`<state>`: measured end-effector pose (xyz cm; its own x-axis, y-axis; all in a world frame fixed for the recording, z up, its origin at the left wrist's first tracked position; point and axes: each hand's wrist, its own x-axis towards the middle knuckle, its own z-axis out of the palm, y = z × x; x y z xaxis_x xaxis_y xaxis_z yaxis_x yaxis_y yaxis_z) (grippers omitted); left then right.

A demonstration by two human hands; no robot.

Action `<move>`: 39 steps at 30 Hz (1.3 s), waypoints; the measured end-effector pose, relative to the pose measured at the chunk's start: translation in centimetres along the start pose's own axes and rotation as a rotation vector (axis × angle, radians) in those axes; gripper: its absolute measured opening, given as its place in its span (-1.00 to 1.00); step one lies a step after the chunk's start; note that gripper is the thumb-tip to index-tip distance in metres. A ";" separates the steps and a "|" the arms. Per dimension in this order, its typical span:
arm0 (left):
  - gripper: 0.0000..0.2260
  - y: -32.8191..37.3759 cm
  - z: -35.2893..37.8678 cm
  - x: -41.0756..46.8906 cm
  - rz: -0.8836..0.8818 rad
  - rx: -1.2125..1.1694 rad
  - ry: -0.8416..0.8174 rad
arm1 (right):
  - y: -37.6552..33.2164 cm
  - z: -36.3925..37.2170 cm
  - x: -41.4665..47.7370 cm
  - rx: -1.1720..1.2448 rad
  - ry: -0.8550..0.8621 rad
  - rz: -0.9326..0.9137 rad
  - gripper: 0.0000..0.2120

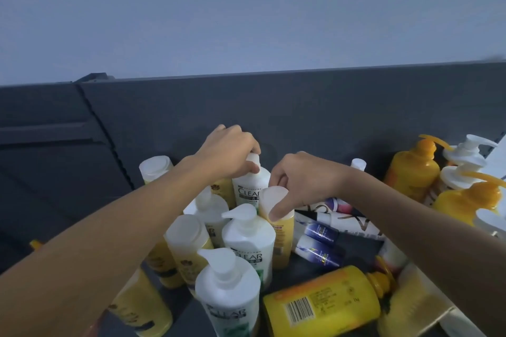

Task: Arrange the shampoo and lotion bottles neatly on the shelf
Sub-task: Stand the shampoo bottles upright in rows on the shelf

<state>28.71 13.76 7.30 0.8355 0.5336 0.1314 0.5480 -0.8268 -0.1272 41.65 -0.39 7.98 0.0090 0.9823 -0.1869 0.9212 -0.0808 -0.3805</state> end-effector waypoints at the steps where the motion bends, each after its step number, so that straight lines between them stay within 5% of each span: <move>1: -0.60 -0.2 -0.2 -0.5 0.020 -0.004 -0.005 | -0.2 0.1 0.0 -0.022 0.016 -0.006 -0.56; 6: -0.71 -1.9 -2.6 -4.4 0.011 -0.140 -0.002 | -0.5 0.7 0.0 -0.074 0.084 -0.011 -0.55; 13: -0.71 -4.7 -4.1 -9.1 -0.041 -0.182 -0.244 | -1.6 1.7 -0.2 -0.219 0.178 0.030 -0.55; 19: -0.68 -4.6 -2.7 -10.1 -0.079 -0.199 -0.176 | -2.1 0.6 0.1 -0.208 0.035 0.057 -0.38; 31: -0.76 -4.6 -4.8 -11.3 -0.118 -0.142 -0.015 | -3.5 1.4 1.8 -0.063 0.214 0.142 -0.51; 39: -0.79 -5.8 -10.8 -11.6 -0.137 -0.189 0.135 | -6.6 1.7 3.8 -0.070 0.324 0.354 -0.58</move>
<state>15.40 10.48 17.13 0.7340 0.6247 0.2662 0.6277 -0.7738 0.0852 34.97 3.55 8.20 0.4371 0.8994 0.0018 0.8636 -0.4191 -0.2804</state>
